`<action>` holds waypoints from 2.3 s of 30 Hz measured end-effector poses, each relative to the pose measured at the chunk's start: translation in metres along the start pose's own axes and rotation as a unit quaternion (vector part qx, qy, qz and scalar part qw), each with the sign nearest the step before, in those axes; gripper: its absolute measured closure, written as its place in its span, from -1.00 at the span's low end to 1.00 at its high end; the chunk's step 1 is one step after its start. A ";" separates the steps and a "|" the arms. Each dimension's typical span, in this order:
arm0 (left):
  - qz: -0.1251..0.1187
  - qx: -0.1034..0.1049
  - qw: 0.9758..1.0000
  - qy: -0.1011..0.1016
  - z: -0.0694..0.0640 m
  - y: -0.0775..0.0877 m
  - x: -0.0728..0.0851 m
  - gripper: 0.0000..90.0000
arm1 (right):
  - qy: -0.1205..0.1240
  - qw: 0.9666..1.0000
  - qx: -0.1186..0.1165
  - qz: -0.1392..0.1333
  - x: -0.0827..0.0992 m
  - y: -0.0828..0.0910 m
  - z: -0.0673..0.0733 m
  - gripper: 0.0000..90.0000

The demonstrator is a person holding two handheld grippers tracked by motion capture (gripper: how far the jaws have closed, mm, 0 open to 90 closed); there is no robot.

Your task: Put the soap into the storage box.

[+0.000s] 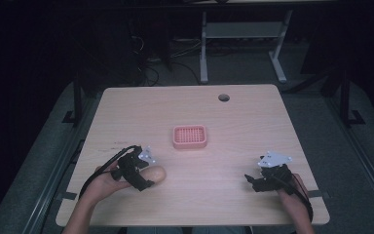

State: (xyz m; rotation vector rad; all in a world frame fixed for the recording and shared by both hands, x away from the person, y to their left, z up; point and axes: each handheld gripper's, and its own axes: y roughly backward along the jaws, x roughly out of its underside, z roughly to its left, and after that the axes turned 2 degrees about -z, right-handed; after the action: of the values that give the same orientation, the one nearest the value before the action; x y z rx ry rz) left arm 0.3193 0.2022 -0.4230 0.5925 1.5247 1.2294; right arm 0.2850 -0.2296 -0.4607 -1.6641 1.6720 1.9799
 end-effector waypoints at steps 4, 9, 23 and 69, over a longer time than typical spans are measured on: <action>0.007 0.004 1.000 -0.002 0.001 -0.004 -0.002 -0.51 | 0.006 1.000 0.000 0.000 0.000 0.000 -0.001 -0.69; 0.016 0.009 1.000 -0.002 0.002 -0.009 -0.005 -0.51 | 0.006 1.000 0.000 0.000 0.000 0.000 0.000 -0.69; 0.040 0.014 0.999 -0.007 0.004 -0.018 -0.010 -0.48 | 0.006 1.000 -0.003 0.001 -0.001 0.000 0.000 -0.69; 0.027 0.038 0.999 0.009 0.013 -0.013 -0.019 -0.28 | -0.006 1.000 -0.001 -0.012 0.000 0.004 -0.002 -0.69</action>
State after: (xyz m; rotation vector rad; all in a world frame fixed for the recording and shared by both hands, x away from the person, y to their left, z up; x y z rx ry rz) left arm 0.3405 0.1872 -0.4261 0.6763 1.5852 1.2248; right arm 0.2836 -0.2330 -0.4576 -1.6607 1.6379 1.9783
